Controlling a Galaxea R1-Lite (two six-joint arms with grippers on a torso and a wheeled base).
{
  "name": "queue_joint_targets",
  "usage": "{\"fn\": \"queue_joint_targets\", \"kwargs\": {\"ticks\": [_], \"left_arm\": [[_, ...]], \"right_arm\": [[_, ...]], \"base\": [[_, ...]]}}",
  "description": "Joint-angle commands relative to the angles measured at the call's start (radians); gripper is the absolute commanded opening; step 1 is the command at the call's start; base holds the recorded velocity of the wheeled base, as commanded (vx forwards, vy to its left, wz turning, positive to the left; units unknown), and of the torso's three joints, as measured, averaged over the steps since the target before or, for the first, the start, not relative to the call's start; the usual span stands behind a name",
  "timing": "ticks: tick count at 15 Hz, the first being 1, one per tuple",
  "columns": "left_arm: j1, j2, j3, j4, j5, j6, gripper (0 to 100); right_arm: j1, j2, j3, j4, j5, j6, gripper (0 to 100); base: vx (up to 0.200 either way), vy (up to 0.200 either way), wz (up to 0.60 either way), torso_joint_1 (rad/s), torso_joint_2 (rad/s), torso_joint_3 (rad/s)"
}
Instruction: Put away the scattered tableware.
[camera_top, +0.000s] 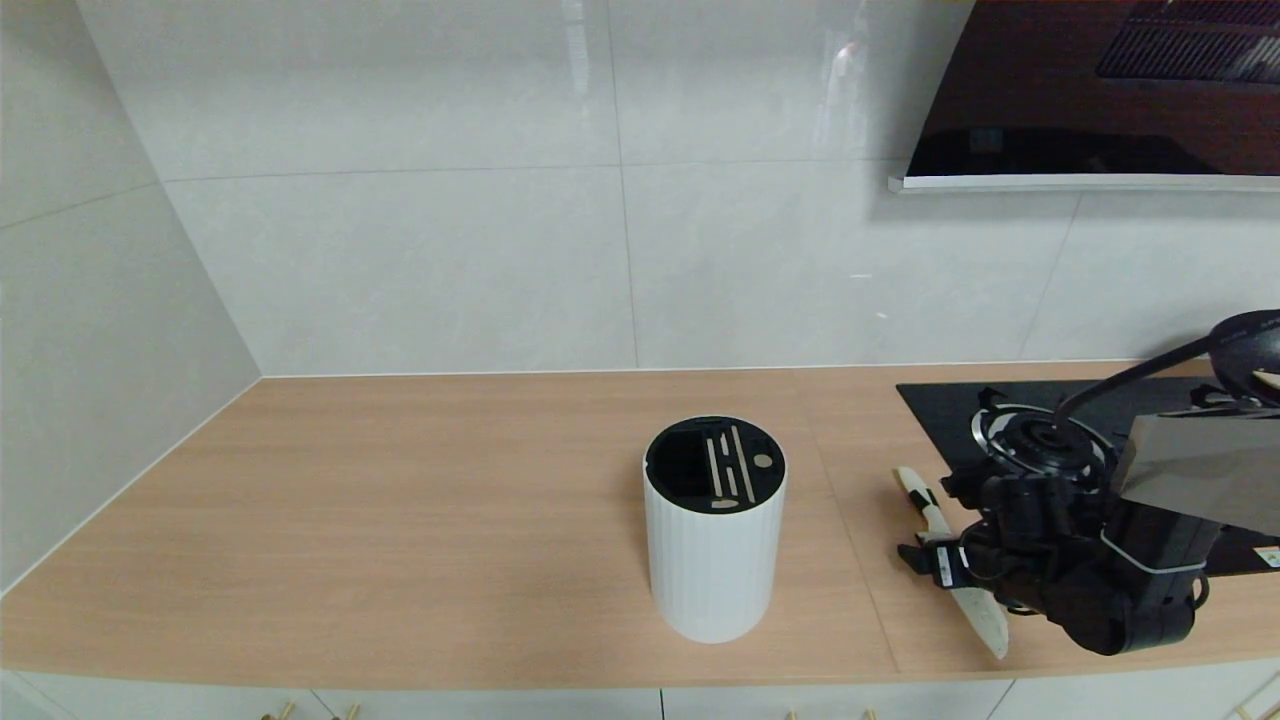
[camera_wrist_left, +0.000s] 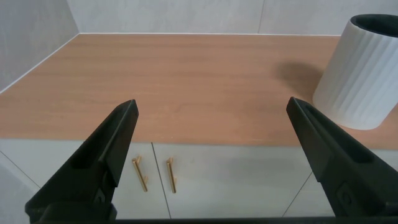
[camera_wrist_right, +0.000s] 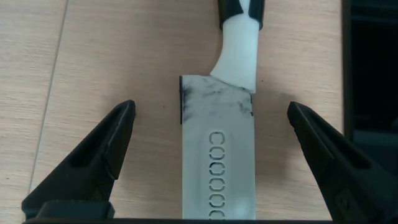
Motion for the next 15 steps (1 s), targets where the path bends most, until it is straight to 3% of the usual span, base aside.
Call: {"fn": "queue_joint_targets", "kwargs": {"ticks": [1, 4, 5, 15], "left_arm": [[0.0, 0.0, 0.0, 0.0, 0.0, 0.0, 100], [0.0, 0.0, 0.0, 0.0, 0.0, 0.0, 100], [0.0, 0.0, 0.0, 0.001, 0.0, 0.0, 100], [0.0, 0.0, 0.0, 0.0, 0.0, 0.0, 100]], "right_arm": [[0.0, 0.007, -0.008, 0.0, 0.0, 0.0, 100], [-0.002, 0.014, -0.011, 0.002, 0.0, 0.0, 100], [-0.002, 0.019, -0.012, 0.002, 0.0, 0.0, 0], [-0.029, 0.067, -0.032, 0.0, -0.002, -0.005, 0]], "base": [[0.0, 0.0, 0.0, 0.0, 0.0, 0.0], [0.0, 0.0, 0.0, 0.0, 0.0, 0.0], [0.0, 0.0, 0.0, 0.0, 0.0, 0.0], [0.0, 0.0, 0.0, 0.0, 0.0, 0.0]]}}
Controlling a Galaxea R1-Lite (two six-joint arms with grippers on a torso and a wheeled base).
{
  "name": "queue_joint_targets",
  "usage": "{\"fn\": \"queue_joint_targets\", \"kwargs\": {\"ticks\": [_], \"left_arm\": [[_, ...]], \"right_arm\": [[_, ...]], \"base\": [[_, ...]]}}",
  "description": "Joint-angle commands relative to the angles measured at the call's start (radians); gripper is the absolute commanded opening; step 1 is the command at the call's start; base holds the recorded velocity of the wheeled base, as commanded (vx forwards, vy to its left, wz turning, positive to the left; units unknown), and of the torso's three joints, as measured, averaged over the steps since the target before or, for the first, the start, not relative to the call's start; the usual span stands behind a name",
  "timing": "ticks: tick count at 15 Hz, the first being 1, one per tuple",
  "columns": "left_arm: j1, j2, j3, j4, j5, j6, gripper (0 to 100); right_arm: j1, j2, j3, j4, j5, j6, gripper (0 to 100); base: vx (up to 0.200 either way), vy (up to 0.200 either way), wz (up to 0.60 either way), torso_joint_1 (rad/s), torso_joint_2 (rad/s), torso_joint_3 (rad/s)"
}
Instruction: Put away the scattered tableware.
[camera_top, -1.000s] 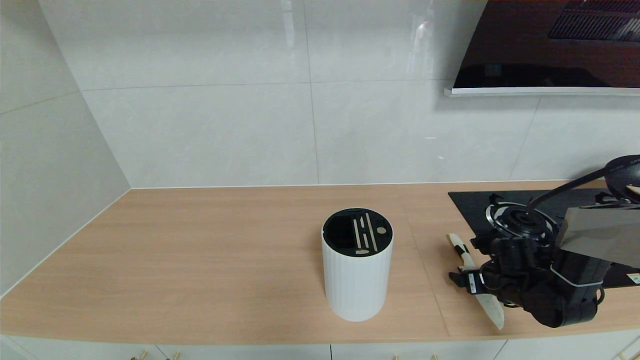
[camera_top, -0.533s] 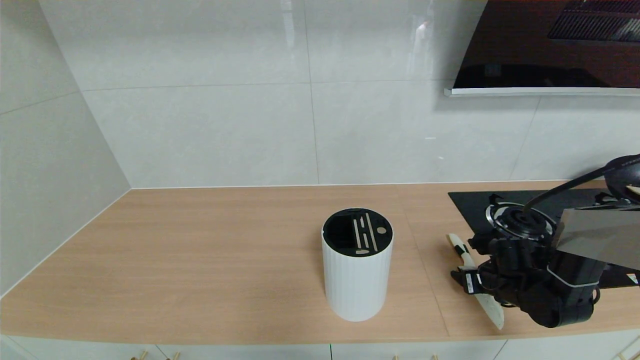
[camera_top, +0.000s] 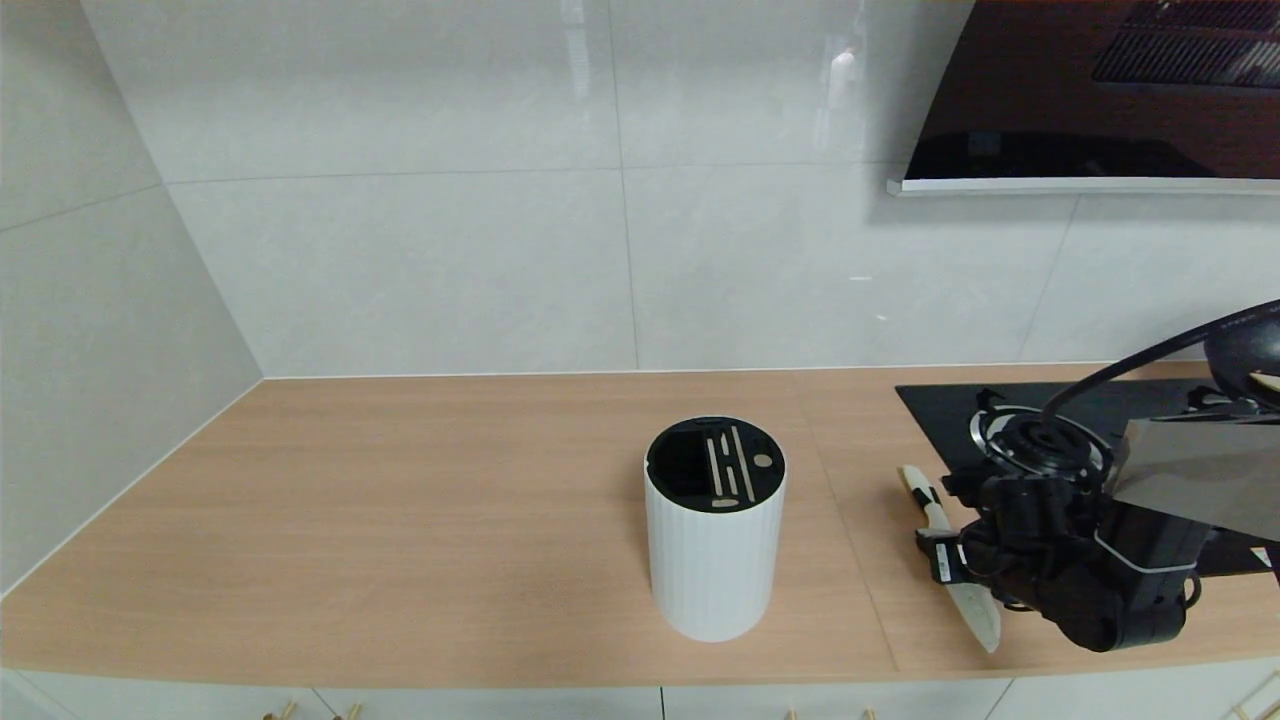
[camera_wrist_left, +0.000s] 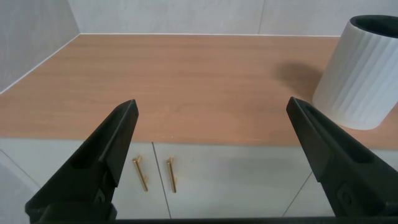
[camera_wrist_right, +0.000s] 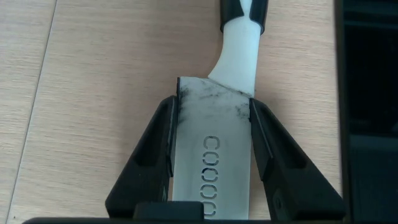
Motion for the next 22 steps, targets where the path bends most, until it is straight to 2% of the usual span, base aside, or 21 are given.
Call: {"fn": "queue_joint_targets", "kwargs": {"ticks": [1, 5, 10, 12, 15, 16, 17, 19, 20, 21, 22], "left_arm": [[0.0, 0.0, 0.0, -0.001, 0.0, 0.0, 100], [0.0, 0.0, 0.0, -0.001, 0.0, -0.002, 100], [0.0, 0.0, 0.0, 0.001, 0.0, 0.0, 100], [0.0, 0.0, 0.002, -0.001, 0.0, 0.001, 100], [0.0, 0.0, -0.011, -0.007, -0.001, 0.001, 100], [0.0, 0.0, -0.067, -0.013, -0.007, -0.014, 100], [-0.002, 0.011, -0.162, 0.016, -0.046, -0.062, 100], [-0.014, 0.138, -0.33, 0.15, -0.198, -0.066, 100], [-0.014, 0.261, -0.425, 0.19, -0.251, -0.065, 100], [-0.014, 0.39, -0.515, 0.19, -0.285, -0.065, 100], [-0.014, 0.44, -0.548, 0.19, -0.299, -0.065, 100]], "right_arm": [[0.0, 0.007, 0.0, 0.003, -0.003, -0.001, 0], [0.0, -0.025, 0.023, -0.114, -0.009, 0.002, 0], [-0.002, -0.208, 0.069, -0.102, -0.009, 0.013, 0], [0.02, -0.338, 0.084, -0.023, -0.009, 0.041, 0], [0.106, -0.625, 0.057, 0.228, -0.009, 0.099, 0], [0.144, -0.707, 0.031, 0.307, -0.009, 0.101, 0], [0.183, -0.782, -0.02, 0.395, -0.009, 0.102, 0], [0.265, -0.886, -0.123, 0.575, -0.009, 0.102, 0], [0.302, -0.923, -0.166, 0.642, -0.01, 0.102, 0], [0.336, -0.952, -0.195, 0.673, -0.01, 0.108, 0], [0.347, -0.963, -0.201, 0.678, -0.01, 0.113, 0]], "base": [[0.0, 0.0, 0.0, 0.0, 0.0, 0.0], [0.0, 0.0, 0.0, 0.0, 0.0, 0.0], [0.0, 0.0, 0.0, 0.0, 0.0, 0.0], [0.0, 0.0, 0.0, 0.0, 0.0, 0.0], [0.0, 0.0, 0.0, 0.0, 0.0, 0.0], [0.0, 0.0, 0.0, 0.0, 0.0, 0.0], [0.0, 0.0, 0.0, 0.0, 0.0, 0.0], [0.0, 0.0, 0.0, 0.0, 0.0, 0.0], [0.0, 0.0, 0.0, 0.0, 0.0, 0.0], [0.0, 0.0, 0.0, 0.0, 0.0, 0.0], [0.0, 0.0, 0.0, 0.0, 0.0, 0.0]]}}
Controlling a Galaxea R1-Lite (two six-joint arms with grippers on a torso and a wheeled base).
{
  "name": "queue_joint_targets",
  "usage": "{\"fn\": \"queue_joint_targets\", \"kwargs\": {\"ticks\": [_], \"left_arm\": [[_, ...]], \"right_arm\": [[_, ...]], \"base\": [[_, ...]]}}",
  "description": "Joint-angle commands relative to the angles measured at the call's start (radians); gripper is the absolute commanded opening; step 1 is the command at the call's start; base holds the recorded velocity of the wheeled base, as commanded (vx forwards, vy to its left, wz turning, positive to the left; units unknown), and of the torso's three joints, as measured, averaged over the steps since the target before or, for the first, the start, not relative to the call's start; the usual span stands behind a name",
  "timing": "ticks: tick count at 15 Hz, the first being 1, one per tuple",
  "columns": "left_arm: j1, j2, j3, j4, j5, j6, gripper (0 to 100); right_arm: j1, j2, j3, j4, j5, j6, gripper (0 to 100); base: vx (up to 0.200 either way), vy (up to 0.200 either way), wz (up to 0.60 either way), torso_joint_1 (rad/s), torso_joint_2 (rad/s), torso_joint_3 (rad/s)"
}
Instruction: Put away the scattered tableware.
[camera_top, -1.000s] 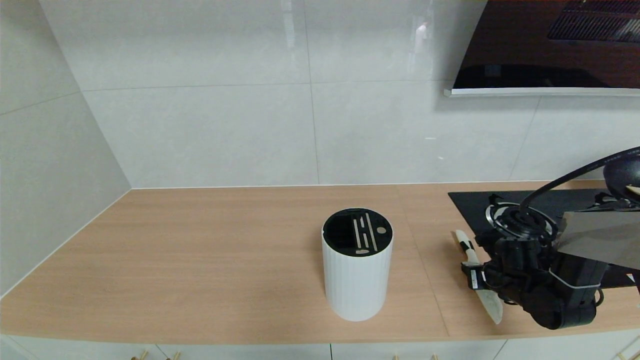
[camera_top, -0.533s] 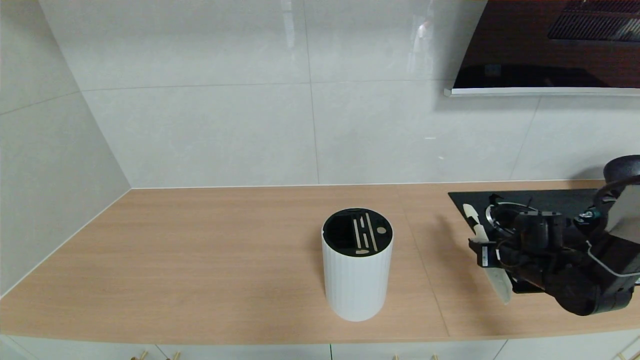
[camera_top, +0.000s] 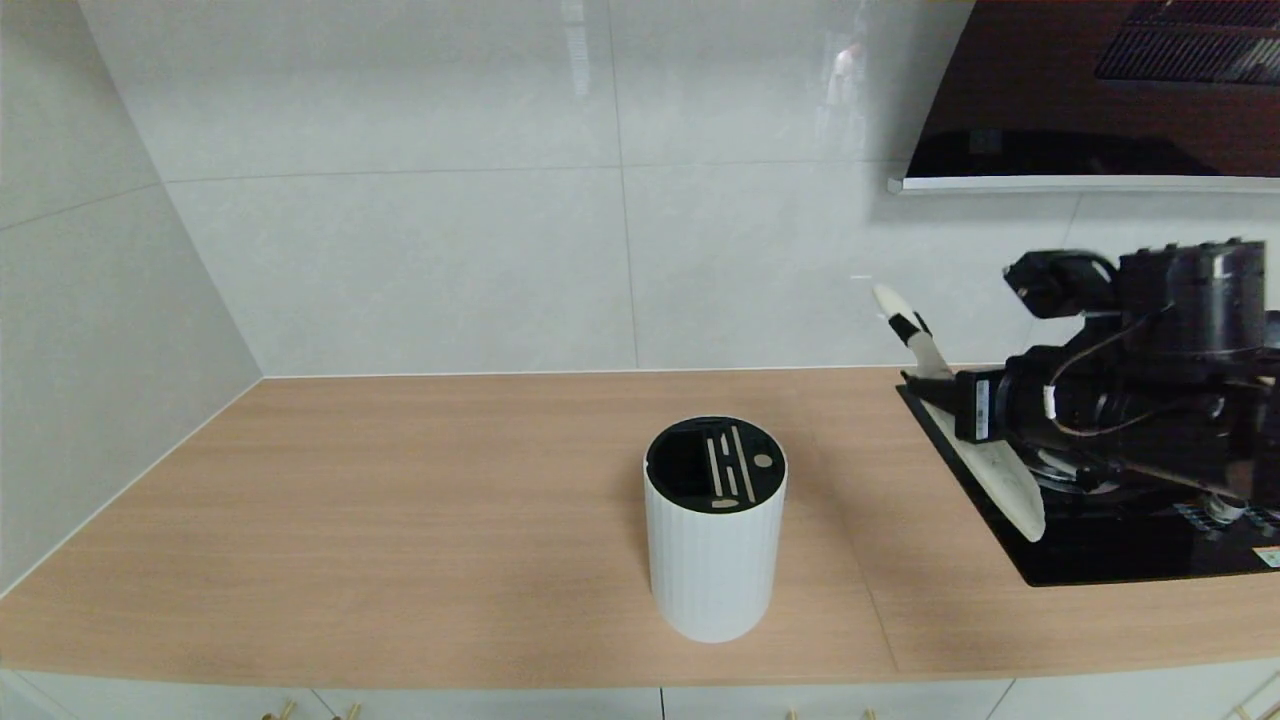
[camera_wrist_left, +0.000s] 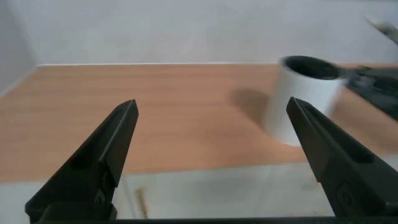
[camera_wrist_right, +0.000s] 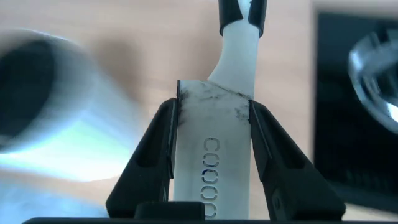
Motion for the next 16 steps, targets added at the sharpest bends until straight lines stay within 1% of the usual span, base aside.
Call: {"fn": "queue_joint_targets", "kwargs": {"ticks": [1, 2, 3, 4, 5, 6, 7, 8, 9, 10, 11, 12, 13, 14, 15, 16], "left_arm": [[-0.008, 0.479, -0.303, 0.044, -0.144, -0.004, 100], [-0.017, 0.574, -0.347, 0.042, -0.172, -0.004, 100], [-0.059, 0.672, -0.393, 0.034, -0.19, -0.013, 100], [-0.131, 0.755, -0.427, -0.004, -0.19, -0.056, 100], [-0.191, 0.812, -0.439, -0.085, -0.193, -0.143, 100], [-0.255, 0.88, -0.442, -0.188, -0.193, -0.226, 100], [-0.264, 0.892, -0.442, -0.205, -0.193, -0.237, 100], [-0.313, 1.034, -0.439, -0.381, -0.19, -0.283, 100], [-0.332, 1.105, -0.439, -0.444, -0.184, -0.294, 100], [-0.347, 1.14, -0.441, -0.463, -0.189, -0.332, 100], [-0.364, 1.166, -0.45, -0.475, -0.199, -0.403, 100], [-0.376, 1.191, -0.462, -0.492, -0.235, -0.467, 100], [-0.378, 1.225, -0.468, -0.526, -0.287, -0.519, 100], [-0.378, 1.269, -0.49, -0.576, -0.333, -0.568, 100], [-0.379, 1.321, -0.534, -0.607, -0.34, -0.62, 100], [-0.384, 1.346, -0.573, -0.602, -0.334, -0.64, 100]], "right_arm": [[0.11, -0.135, -0.05, 0.016, -0.001, 0.02, 0], [0.145, -0.141, -0.05, 0.016, 0.001, 0.021, 0], [0.183, -0.13, -0.07, 0.019, -0.001, 0.018, 0], [0.216, -0.114, -0.091, 0.045, -0.004, 0.02, 0], [0.237, -0.106, -0.088, 0.073, -0.01, 0.023, 0], [0.256, -0.092, -0.08, 0.073, -0.011, 0.041, 0], [0.259, -0.089, -0.08, 0.073, -0.011, 0.044, 0], [0.311, -0.071, -0.082, 0.07, -0.013, 0.075, 0], [0.334, -0.054, -0.082, 0.07, -0.019, 0.083, 0], [0.357, -0.038, -0.08, 0.063, -0.034, 0.084, 0], [0.367, -0.015, -0.08, 0.05, -0.056, 0.089, 0], [0.381, 0.0, -0.08, 0.033, -0.064, 0.095, 0], [0.412, 0.014, -0.08, 0.022, -0.068, 0.109, 0], [0.437, 0.026, -0.079, 0.021, -0.082, 0.116, 0], [0.456, 0.04, -0.082, 0.021, -0.113, 0.116, 0], [0.466, 0.052, -0.085, 0.019, -0.134, 0.118, 0]], "base": [[0.0, 0.0, 0.0, 0.0, 0.0, 0.0], [0.0, 0.0, 0.0, 0.0, 0.0, 0.0], [0.0, 0.0, 0.0, 0.0, 0.0, 0.0], [0.0, 0.0, 0.0, 0.0, 0.0, 0.0], [0.0, 0.0, 0.0, 0.0, 0.0, 0.0], [0.0, 0.0, 0.0, 0.0, 0.0, 0.0], [0.0, 0.0, 0.0, 0.0, 0.0, 0.0], [0.0, 0.0, 0.0, 0.0, 0.0, 0.0], [0.0, 0.0, 0.0, 0.0, 0.0, 0.0], [0.0, 0.0, 0.0, 0.0, 0.0, 0.0], [0.0, 0.0, 0.0, 0.0, 0.0, 0.0], [0.0, 0.0, 0.0, 0.0, 0.0, 0.0], [0.0, 0.0, 0.0, 0.0, 0.0, 0.0], [0.0, 0.0, 0.0, 0.0, 0.0, 0.0], [0.0, 0.0, 0.0, 0.0, 0.0, 0.0], [0.0, 0.0, 0.0, 0.0, 0.0, 0.0]]}}
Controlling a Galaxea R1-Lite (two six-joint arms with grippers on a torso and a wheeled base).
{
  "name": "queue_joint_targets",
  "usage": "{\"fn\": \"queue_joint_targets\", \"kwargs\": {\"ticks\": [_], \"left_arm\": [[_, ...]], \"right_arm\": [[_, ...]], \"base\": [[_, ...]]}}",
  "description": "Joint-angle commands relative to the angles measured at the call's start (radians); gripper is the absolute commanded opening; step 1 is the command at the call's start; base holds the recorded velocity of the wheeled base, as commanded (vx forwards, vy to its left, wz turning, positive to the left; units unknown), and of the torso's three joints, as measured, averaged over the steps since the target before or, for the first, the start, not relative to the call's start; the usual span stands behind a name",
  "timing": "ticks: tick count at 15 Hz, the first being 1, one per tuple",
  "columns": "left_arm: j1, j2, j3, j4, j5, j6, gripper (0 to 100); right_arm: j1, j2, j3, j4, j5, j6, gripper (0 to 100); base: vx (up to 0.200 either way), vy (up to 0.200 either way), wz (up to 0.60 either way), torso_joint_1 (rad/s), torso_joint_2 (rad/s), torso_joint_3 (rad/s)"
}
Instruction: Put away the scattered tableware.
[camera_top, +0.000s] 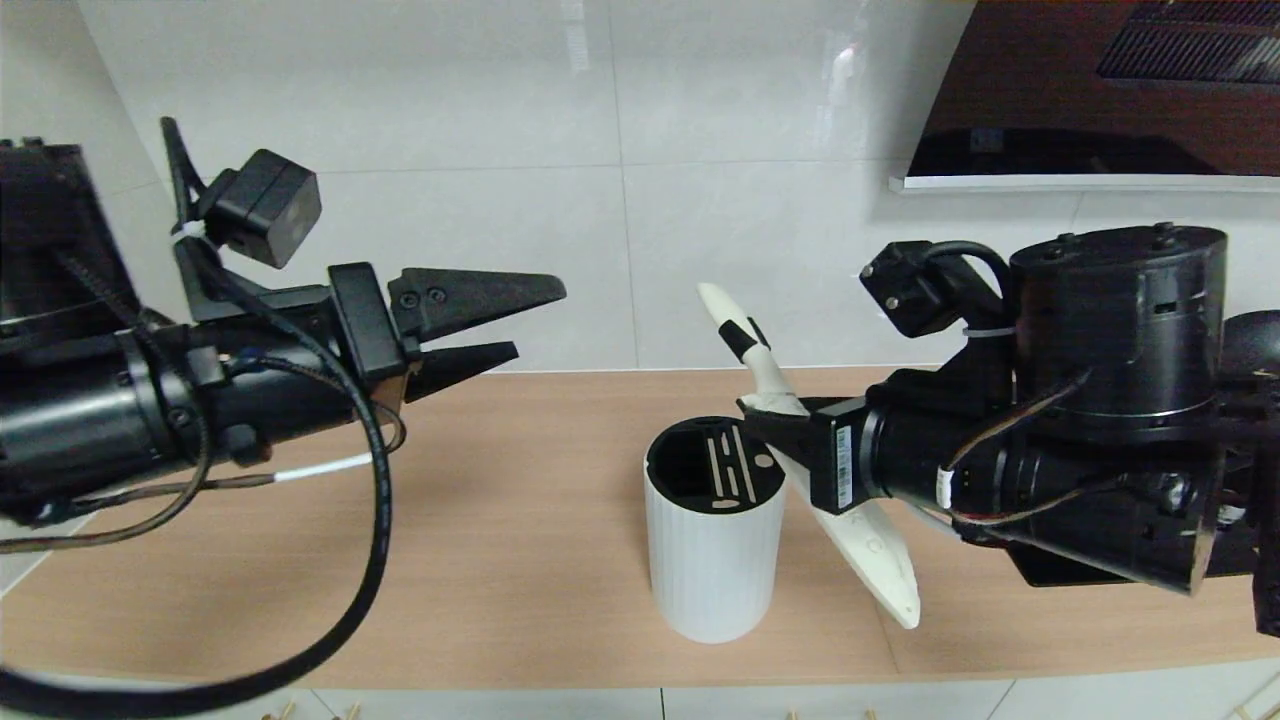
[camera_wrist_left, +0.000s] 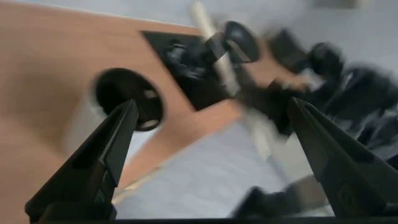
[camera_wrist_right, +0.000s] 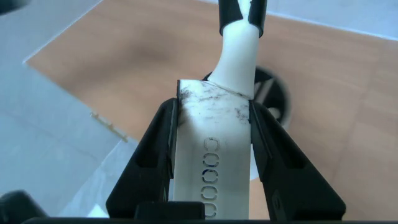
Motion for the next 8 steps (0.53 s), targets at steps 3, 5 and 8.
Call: {"fn": "queue_joint_targets", "kwargs": {"ticks": [3, 5, 8], "left_arm": [[-0.082, 0.204, -0.143, 0.012, 0.06, -0.038, 100], [-0.153, 0.289, -0.151, 0.003, 0.172, -0.038, 100], [-0.191, 0.37, -0.175, -0.009, 0.202, -0.038, 100]], "right_arm": [[0.094, 0.079, -0.002, -0.029, -0.083, 0.004, 0], [0.127, 0.108, -0.002, -0.075, -0.162, 0.004, 0], [0.141, 0.107, 0.007, -0.083, -0.166, 0.004, 0]], "base": [[0.0, 0.0, 0.0, 0.0, 0.0, 0.0], [0.0, 0.0, 0.0, 0.0, 0.0, 0.0], [0.0, 0.0, 0.0, 0.0, 0.0, 0.0]]}}
